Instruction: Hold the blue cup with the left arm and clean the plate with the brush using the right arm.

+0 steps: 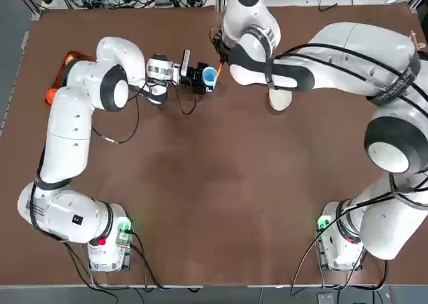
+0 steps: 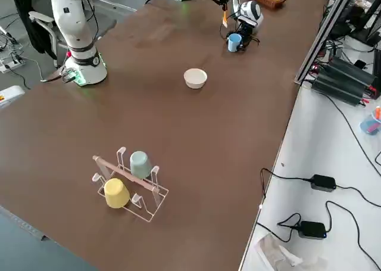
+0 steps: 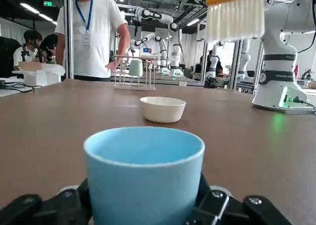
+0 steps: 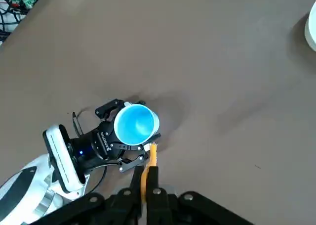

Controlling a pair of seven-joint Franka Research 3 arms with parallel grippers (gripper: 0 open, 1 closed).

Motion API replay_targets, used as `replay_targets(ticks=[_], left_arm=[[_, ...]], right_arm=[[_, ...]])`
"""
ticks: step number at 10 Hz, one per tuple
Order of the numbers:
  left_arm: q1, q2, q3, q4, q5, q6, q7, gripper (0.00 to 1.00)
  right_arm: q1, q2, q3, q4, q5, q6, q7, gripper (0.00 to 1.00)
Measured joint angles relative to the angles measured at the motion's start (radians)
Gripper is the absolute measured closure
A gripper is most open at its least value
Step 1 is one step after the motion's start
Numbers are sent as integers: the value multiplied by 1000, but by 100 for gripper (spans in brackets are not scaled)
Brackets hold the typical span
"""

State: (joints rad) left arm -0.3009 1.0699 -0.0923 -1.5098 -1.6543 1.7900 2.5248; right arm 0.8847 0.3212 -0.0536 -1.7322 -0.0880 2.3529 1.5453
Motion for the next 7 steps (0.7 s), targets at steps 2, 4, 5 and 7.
replay_targets(ticks=[2,4,5,7], left_arm=[[0,0,0,0,0,1,0,26],[0,-1,0,0,0,2,0,26],[0,-1,1,0,0,2,0,26],[0,-1,1,0,0,2,0,26]], right_arm=[[12,64,0,87,-53,-45,57,94],[17,120,-1,150,-77,-60,84,94],[18,139,-3,173,-80,-61,87,94],[18,165,-15,213,-83,-68,91,94]])
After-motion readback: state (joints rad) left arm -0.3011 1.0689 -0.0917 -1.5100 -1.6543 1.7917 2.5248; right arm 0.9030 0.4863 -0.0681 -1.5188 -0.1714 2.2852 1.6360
